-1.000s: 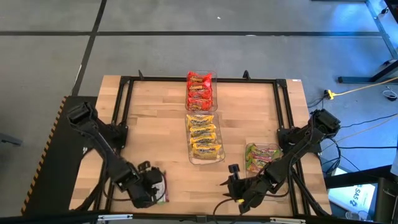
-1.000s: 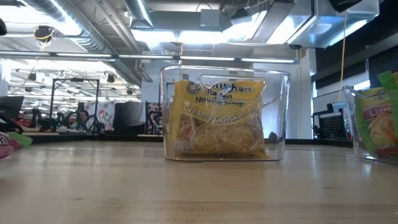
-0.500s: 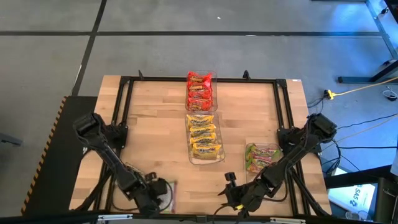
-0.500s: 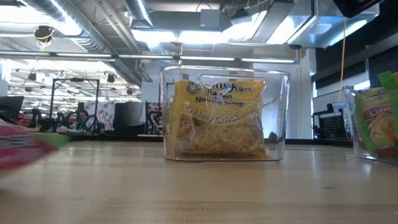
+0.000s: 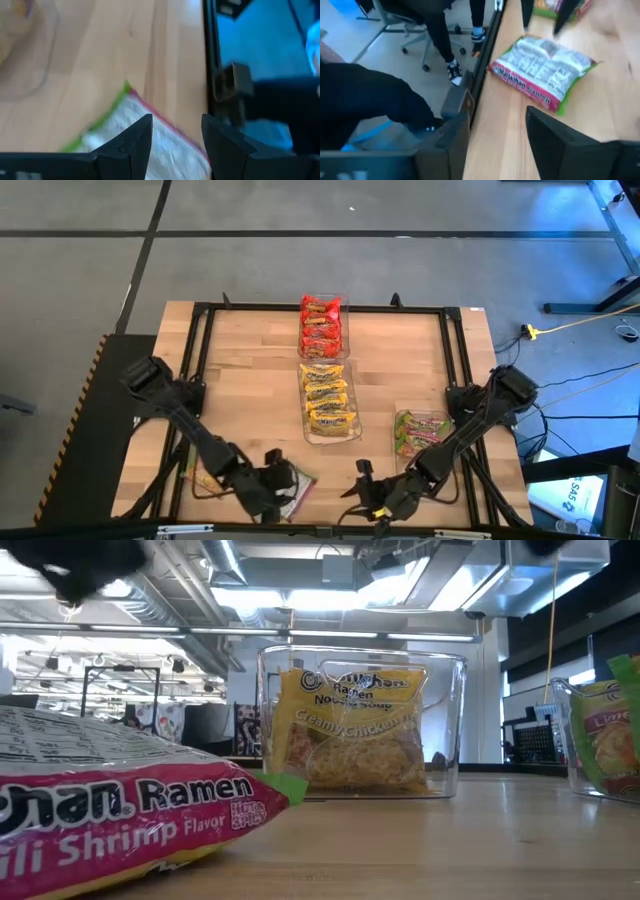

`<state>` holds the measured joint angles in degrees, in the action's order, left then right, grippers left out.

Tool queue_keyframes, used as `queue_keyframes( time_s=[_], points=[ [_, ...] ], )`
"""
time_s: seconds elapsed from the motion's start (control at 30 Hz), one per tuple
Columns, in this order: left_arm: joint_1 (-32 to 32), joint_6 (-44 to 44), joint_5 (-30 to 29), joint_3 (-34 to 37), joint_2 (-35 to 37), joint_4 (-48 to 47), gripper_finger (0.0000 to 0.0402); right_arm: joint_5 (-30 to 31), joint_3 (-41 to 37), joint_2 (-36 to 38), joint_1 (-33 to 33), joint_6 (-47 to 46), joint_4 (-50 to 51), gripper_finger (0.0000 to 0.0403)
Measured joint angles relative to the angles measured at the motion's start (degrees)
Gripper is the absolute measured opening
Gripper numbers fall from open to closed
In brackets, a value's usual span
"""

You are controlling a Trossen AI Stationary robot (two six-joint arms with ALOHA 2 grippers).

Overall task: Sort Maruchan noodles
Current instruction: Put the green noodle pack into the bottom transparent bin

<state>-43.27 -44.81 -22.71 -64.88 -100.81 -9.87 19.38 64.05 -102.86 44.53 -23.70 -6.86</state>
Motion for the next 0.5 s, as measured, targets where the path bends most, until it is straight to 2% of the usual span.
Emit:
queue_keyframes(
  time_s=[0.2, 0.33, 0.5],
  points=[
    [-5.0, -9.7, 0.4, -1.0, 0.2, -14.2, 0.0165, -1.0, 0.7, -5.9, -0.4, 0.1, -4.0, 0.0227],
    [-7.8, -13.8, 0.7, 1.1, -2.3, -15.0, 0.0165, 1.1, 3.0, -9.5, -0.8, 3.7, -4.1, 0.0253],
    [-9.4, -14.1, -0.3, 0.9, -4.8, -13.3, 0.0165, 4.1, 6.3, -13.9, -2.4, 12.3, -3.9, 0.0253]
  ],
)
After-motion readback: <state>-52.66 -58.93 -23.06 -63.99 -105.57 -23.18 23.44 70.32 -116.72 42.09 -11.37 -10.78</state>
